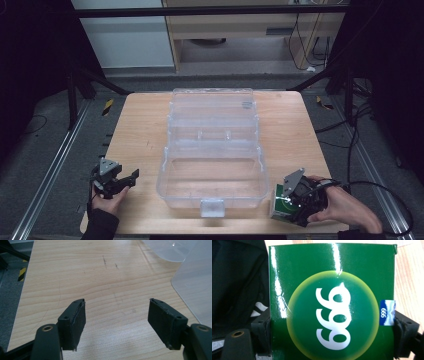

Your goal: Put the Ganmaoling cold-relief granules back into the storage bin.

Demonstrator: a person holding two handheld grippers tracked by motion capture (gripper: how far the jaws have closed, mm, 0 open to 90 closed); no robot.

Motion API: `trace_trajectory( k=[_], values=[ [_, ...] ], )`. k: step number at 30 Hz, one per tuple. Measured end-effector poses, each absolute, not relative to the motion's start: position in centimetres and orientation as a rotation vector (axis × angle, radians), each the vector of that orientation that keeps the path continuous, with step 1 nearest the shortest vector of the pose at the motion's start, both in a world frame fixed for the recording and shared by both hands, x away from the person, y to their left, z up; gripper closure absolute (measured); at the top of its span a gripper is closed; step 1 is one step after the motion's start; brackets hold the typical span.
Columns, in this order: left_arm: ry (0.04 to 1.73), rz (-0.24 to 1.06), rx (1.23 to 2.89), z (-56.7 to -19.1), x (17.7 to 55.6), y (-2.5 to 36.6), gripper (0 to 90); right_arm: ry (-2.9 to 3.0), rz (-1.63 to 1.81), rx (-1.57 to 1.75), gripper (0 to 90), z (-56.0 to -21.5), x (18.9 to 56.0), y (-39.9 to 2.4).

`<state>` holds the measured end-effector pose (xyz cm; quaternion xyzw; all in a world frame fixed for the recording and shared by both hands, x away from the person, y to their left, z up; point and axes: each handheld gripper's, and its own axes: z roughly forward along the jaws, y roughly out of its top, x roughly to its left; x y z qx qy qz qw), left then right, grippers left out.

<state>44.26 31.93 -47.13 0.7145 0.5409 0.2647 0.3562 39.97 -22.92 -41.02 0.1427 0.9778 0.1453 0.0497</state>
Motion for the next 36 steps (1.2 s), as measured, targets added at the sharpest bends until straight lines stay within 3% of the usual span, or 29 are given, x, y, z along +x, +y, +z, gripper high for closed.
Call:
trace_trajectory(
  k=[36],
  values=[
    [1.402,0.680,1.844,-47.1,44.3,32.0,30.0,2.853,0.552,0.368,16.2,-32.3,40.2,-22.7]
  ],
)
